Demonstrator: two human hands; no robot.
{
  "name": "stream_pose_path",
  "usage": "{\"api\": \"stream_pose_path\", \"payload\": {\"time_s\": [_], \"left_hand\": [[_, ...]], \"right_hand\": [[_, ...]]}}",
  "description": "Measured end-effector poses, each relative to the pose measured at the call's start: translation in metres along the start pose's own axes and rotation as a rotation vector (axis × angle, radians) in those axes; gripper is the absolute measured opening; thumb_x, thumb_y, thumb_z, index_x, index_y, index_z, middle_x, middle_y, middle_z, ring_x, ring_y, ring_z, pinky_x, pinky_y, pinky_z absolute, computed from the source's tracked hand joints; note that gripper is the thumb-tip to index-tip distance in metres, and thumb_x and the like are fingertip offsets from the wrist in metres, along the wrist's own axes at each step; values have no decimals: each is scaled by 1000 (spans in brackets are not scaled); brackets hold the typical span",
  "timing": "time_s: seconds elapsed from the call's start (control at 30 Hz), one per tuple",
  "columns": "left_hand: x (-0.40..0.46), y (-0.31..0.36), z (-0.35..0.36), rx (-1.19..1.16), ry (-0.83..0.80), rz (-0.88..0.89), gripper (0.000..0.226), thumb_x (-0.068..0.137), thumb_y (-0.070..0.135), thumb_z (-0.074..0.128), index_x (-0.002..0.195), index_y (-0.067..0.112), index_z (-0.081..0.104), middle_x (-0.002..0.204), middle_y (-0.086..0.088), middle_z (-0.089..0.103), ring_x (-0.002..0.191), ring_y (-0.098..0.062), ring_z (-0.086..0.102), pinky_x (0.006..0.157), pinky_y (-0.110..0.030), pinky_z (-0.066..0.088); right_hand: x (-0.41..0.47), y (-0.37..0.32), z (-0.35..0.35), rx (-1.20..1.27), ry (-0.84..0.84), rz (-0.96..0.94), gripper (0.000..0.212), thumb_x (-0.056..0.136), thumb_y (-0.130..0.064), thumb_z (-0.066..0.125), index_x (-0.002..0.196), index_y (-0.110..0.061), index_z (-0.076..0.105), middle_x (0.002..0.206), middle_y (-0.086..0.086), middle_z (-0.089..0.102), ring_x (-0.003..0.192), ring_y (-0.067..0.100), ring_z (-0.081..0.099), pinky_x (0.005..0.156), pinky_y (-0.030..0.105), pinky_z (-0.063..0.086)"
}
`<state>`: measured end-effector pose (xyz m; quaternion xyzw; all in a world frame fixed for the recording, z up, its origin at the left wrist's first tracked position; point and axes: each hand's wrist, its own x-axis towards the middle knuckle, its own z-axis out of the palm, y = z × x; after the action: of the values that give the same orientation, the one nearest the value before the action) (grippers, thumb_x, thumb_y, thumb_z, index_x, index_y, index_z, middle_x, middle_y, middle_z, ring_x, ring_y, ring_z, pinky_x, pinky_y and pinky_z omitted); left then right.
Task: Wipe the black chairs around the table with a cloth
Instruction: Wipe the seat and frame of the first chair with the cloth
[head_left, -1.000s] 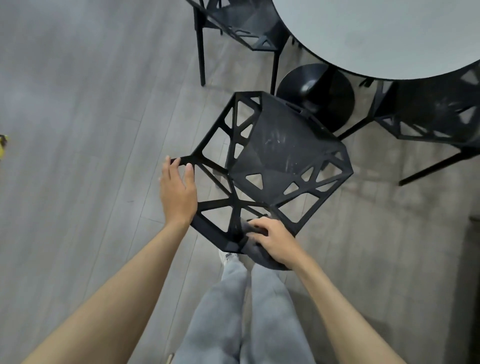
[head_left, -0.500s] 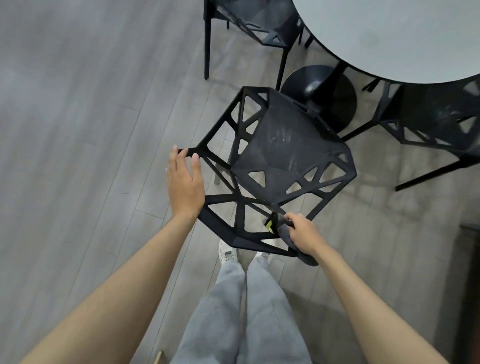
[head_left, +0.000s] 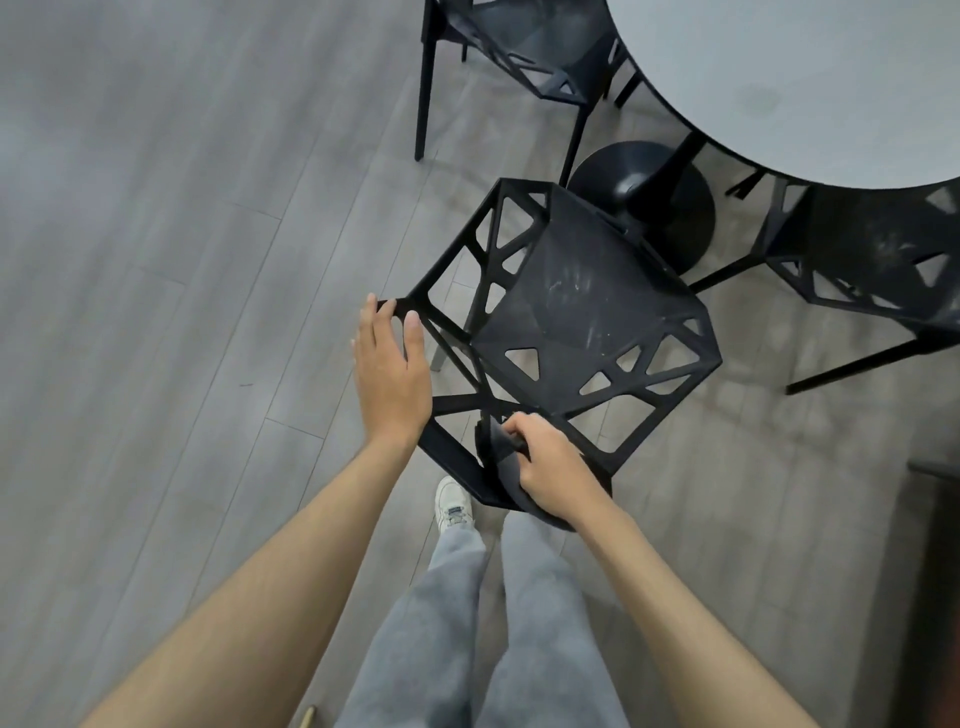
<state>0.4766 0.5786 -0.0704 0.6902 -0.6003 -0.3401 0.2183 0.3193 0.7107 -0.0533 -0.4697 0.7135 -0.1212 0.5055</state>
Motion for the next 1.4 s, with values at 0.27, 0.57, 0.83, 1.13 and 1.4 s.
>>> {"api": "stream_pose_path", "payload": {"time_s": [0.27,0.57,0.83,1.13,1.4], "left_hand": [[-1,0,0,19,1,-4,58,110,56,28,155,23,41,170,9,23,156,-8,18,128,-49,22],[-3,10,-4,52,-11,-25,63,107,61,26,154,23,43,169,10,24,157,-8,18,128,-48,20],[-5,13,-5,57,-11,-41,64,106,63,26,154,23,43,169,13,23,155,-6,20,128,-49,21],[-3,9,-4,-9,-33,-59,62,108,61,24,159,28,36,170,16,20,155,3,15,130,-45,17],[-6,13,-7,-133,-22,-85,54,113,49,21,162,28,30,169,17,23,153,8,15,130,-35,14]], "right_hand": [[128,46,42,-80,-8,204,22,95,-7,45,107,-26,48,123,9,48,112,38,53,98,59,47],[53,14,1,-74,-159,-68,6,100,-20,55,106,-22,57,109,2,59,100,25,57,89,40,47],[41,24,-18,-6,-298,-147,16,100,-12,53,109,-26,55,106,-6,60,98,15,57,82,30,42],[135,50,38,-3,45,132,26,98,1,46,119,-12,54,119,9,53,108,31,58,94,48,53],[103,6,12,157,-128,-89,19,102,-10,51,114,-22,57,108,-7,63,100,14,59,85,34,49]]}}
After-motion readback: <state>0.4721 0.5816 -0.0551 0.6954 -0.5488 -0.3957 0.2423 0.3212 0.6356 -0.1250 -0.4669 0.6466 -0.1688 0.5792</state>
